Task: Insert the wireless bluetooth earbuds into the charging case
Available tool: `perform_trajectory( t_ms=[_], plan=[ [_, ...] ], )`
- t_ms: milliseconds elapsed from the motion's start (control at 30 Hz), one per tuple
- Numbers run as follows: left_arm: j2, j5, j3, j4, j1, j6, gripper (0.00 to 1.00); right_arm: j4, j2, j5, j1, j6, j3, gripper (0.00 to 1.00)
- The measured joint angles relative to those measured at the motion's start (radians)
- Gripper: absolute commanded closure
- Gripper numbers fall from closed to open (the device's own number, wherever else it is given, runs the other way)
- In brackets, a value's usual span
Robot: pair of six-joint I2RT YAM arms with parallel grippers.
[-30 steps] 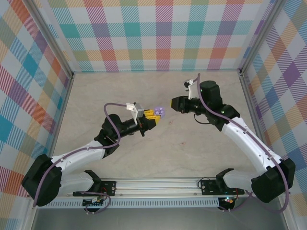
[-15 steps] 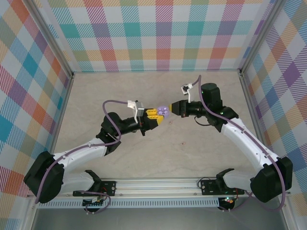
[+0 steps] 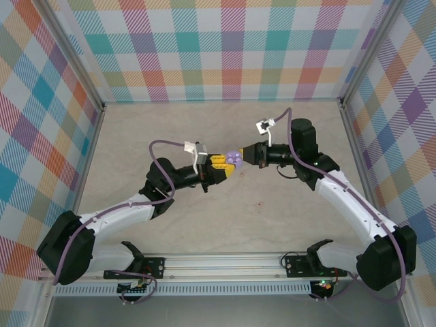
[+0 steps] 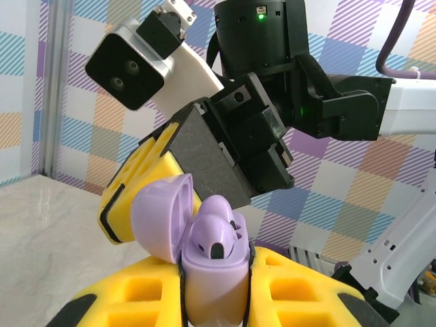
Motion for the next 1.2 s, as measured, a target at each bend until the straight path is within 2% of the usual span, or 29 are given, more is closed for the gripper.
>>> perform_trajectory(
  t_ms=[967, 1100, 1200],
  plan=[
    [0.026, 0.016, 0.062, -0.058, -0.004, -0.011, 0.83, 0.058, -0.121, 0.020, -0.017, -0.013, -0.058, 0.82],
    [0.040, -0.002, 0.071, -0.091, -0.005, -0.025, 0.83, 0.042, -0.139, 0.040, -0.018, -0.037, -0.058, 0.80],
    [0.066, -0.055, 0.085, -0.153, -0.005, -0.039, 0.82, 0.002, -0.143, 0.057, -0.008, -0.057, -0.048, 0.81]
  ],
)
